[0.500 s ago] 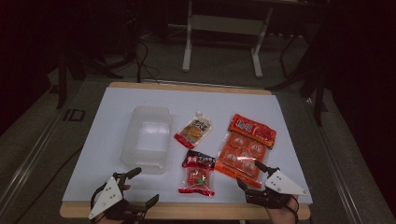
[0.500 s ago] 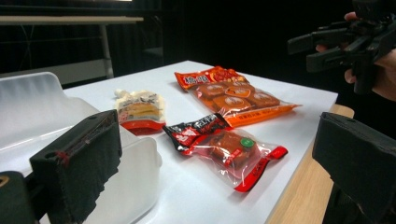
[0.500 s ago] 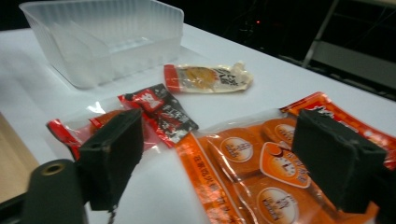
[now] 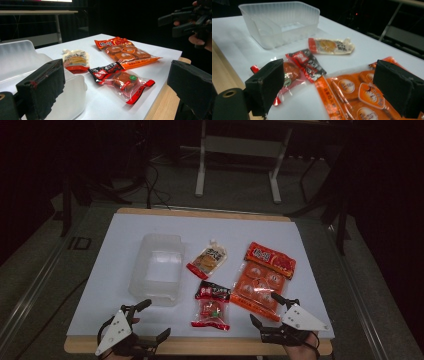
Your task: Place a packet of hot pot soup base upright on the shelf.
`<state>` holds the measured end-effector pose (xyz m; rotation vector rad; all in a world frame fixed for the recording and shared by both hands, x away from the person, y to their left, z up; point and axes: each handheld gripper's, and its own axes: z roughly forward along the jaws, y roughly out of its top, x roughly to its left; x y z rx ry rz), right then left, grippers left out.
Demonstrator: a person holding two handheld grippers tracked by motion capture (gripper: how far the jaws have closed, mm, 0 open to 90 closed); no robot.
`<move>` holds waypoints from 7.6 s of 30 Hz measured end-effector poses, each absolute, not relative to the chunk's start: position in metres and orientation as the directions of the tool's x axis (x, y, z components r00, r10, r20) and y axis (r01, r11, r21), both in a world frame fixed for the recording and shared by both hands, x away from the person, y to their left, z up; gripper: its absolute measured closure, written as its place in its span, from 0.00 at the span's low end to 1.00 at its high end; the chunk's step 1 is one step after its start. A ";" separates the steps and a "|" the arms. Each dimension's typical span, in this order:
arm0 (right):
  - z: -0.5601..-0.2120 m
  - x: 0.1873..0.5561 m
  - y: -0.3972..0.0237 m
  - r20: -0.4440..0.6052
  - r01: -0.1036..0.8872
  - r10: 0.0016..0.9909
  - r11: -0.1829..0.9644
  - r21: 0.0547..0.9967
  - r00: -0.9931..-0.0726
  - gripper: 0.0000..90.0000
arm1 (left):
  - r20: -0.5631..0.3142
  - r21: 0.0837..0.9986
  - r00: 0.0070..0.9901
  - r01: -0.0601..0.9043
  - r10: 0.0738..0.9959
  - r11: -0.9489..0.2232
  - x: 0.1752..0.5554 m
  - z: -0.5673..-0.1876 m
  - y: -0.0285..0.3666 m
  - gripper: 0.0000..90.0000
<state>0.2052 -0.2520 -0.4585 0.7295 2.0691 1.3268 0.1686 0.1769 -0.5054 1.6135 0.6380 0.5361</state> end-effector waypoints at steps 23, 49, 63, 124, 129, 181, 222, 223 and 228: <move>-0.429 0.285 -0.320 -0.109 0.205 0.847 0.248 0.947 -0.520 0.10 | -0.028 0.990 0.728 0.114 0.685 -0.081 0.168 -0.507 0.179 0.02; -0.481 0.382 -0.371 0.041 0.452 0.911 0.165 0.877 -0.411 0.13 | -0.014 0.986 0.738 0.121 0.674 -0.113 0.168 -0.509 0.175 0.02; -0.518 0.403 -0.384 0.193 0.579 0.917 0.050 0.814 -0.350 0.11 | -0.019 0.986 0.739 0.126 0.674 -0.110 0.167 -0.510 0.174 0.02; -0.527 0.425 -0.332 0.019 0.683 0.913 0.291 0.669 -0.407 0.93 | 0.000 0.978 0.762 0.137 0.648 -0.160 0.167 -0.514 0.167 0.02; -0.520 0.424 -0.328 0.015 0.683 0.919 0.281 0.675 -0.394 0.95 | 0.002 0.978 0.762 0.132 0.648 -0.159 0.166 -0.514 0.167 0.02; -0.388 0.306 -0.291 -0.138 0.248 0.775 0.357 0.901 -0.616 0.96 | -0.091 0.979 0.814 0.178 0.574 -0.096 0.164 -0.482 0.147 0.04; -0.381 0.254 -0.287 -0.185 0.147 0.664 0.411 0.900 -0.724 0.96 | -0.076 0.958 0.863 0.203 0.500 -0.204 0.319 -0.468 0.014 0.06; -0.381 0.253 -0.287 -0.188 0.145 0.662 0.414 0.899 -0.725 0.96 | -0.066 0.959 0.874 0.189 0.481 -0.212 0.322 -0.470 0.014 0.07; -0.380 0.253 -0.285 -0.185 0.145 0.659 0.414 0.899 -0.729 0.96 | -0.061 0.963 0.924 0.154 0.378 -0.222 0.334 -0.474 0.007 0.12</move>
